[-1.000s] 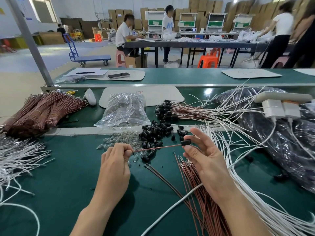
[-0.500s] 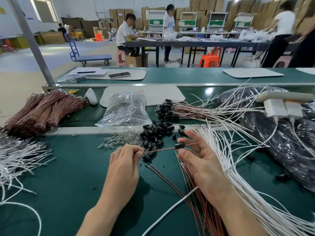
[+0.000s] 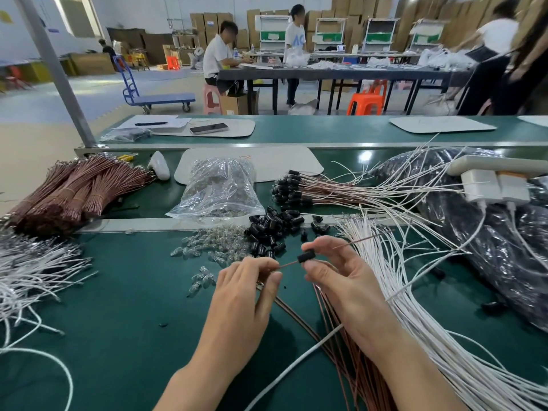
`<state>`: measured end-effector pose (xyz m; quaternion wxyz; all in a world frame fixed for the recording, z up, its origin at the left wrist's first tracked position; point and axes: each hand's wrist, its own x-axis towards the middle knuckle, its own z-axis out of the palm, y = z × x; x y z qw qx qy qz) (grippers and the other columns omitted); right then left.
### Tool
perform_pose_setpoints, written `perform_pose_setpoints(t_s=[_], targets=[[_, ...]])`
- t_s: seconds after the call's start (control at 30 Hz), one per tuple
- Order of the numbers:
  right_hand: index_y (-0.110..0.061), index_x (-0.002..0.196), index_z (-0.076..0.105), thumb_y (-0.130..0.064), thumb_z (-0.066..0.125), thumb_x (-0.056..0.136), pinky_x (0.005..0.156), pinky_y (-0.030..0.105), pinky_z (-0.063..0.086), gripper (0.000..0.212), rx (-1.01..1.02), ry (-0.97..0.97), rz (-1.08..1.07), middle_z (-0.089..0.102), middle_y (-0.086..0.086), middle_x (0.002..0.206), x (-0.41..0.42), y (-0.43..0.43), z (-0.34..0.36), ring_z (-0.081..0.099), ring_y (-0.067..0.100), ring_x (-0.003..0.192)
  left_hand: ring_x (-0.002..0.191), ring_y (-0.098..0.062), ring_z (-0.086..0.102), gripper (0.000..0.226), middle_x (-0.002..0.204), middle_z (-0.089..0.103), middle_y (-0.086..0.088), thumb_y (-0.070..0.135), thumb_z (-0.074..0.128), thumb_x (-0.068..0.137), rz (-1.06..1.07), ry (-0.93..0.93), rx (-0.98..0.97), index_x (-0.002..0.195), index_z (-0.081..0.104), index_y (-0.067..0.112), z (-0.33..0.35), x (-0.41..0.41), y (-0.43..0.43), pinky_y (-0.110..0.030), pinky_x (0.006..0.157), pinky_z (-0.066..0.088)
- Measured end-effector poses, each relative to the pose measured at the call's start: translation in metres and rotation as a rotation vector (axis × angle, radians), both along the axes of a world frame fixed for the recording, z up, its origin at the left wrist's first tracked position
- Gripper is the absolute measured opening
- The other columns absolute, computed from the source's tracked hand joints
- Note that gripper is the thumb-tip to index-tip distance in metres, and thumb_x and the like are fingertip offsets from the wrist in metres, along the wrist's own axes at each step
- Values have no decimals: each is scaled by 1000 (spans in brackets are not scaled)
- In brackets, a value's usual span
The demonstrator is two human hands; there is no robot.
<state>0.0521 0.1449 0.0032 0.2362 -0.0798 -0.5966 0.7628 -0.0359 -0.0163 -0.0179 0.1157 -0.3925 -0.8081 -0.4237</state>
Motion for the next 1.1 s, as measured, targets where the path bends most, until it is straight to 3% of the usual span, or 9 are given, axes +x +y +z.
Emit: perform_pose_setpoints(t_s=[0.13, 0.33, 0.43, 0.57, 0.7, 0.87, 1.1], targets=[[-31, 106, 74, -15, 77, 79, 84, 24, 56, 31, -37, 14, -26, 72, 2, 118, 1, 2, 1, 68, 13, 95, 95, -3, 50, 25, 98, 58, 22, 44, 43, 99, 6, -32, 20, 105, 60, 28, 2, -3, -2, -26, 86, 42], [-30, 108, 71, -15, 74, 87, 88, 25, 54, 26, 128, -64, 46, 72, -1, 120, -1, -6, -1, 69, 14, 96, 97, -7, 54, 24, 97, 58, 22, 45, 44, 97, -19, -39, 54, 102, 61, 29, 4, 1, -1, -28, 82, 46], [-30, 108, 71, -20, 76, 87, 92, 31, 55, 24, 118, -83, 44, 72, -2, 122, -1, -6, 0, 70, 18, 100, 97, -7, 54, 22, 96, 57, 22, 45, 46, 97, -24, -37, 52, 102, 61, 30, 5, 1, -1, -28, 82, 46], [-27, 108, 76, -37, 77, 83, 87, 26, 56, 28, -12, -65, 82, 73, 5, 119, -2, -10, 1, 71, 22, 103, 97, -4, 55, 11, 97, 56, 25, 43, 48, 97, -23, -13, 59, 102, 56, 38, 4, 0, -1, -24, 83, 45], [-19, 110, 77, -29, 68, 89, 81, 26, 57, 24, -136, -80, 77, 74, 9, 113, -5, -11, -1, 72, 22, 97, 98, -5, 57, 7, 100, 55, 27, 43, 50, 96, -20, -7, 80, 102, 53, 43, 3, 0, -1, -23, 83, 44], [-18, 107, 79, -25, 66, 89, 78, 27, 58, 23, -150, -83, 51, 75, 10, 110, -2, -6, 1, 73, 20, 96, 99, -7, 58, 8, 102, 54, 27, 42, 54, 98, -33, -3, 73, 106, 53, 40, 4, 2, -1, -23, 85, 45], [-10, 106, 74, -9, 56, 97, 76, 26, 61, 21, -458, 189, -307, 74, 11, 110, 21, 51, 17, 72, 18, 92, 108, 2, 54, 15, 107, 53, 33, 53, 44, 98, -30, -147, -11, 111, 49, 48, 13, 9, 6, -24, 87, 47]])
